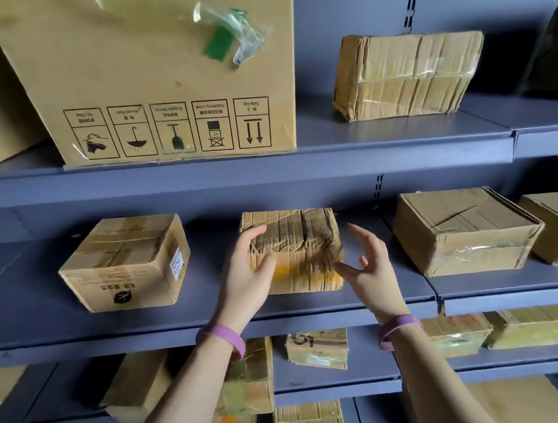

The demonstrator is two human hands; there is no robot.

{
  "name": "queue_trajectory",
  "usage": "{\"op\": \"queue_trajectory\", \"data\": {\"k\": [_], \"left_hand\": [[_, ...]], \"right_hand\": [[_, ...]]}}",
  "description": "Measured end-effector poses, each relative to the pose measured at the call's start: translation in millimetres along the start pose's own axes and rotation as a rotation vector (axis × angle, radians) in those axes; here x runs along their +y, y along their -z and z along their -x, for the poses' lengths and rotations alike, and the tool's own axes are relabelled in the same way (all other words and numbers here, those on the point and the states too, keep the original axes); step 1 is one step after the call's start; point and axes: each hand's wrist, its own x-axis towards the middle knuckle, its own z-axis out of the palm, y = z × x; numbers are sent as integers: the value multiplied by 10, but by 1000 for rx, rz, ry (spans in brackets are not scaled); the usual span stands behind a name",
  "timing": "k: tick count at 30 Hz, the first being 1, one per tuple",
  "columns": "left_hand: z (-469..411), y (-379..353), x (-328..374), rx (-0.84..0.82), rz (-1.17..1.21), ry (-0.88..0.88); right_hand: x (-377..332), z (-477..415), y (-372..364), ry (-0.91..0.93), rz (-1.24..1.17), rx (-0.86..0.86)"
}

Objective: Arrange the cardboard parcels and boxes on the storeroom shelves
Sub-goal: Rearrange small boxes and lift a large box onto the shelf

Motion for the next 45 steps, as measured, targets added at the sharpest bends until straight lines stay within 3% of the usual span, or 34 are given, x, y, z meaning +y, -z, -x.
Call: {"op": "queue_trajectory", "data": {"k": [8, 16, 27, 36, 42, 45], "left_hand": [[-1, -659, 325, -217, 170, -143], [34, -1680, 514, -362, 251, -62], [-147, -2892, 713, -197, 232, 152], [-46, -3224, 552, -97, 143, 478], [60, -3239, 523, -122, 173, 441], [73, -3228, 592, -18, 189, 426]], "right_hand": [[-23, 74, 482, 8, 7, 128], [133, 17, 1384, -1, 27, 293], [675, -604, 2688, 31, 168, 322], [1145, -748, 2908, -253, -239, 91], [1230, -682, 2937, -207, -88, 1], [1132, -649, 2956, -130, -107, -8]]}}
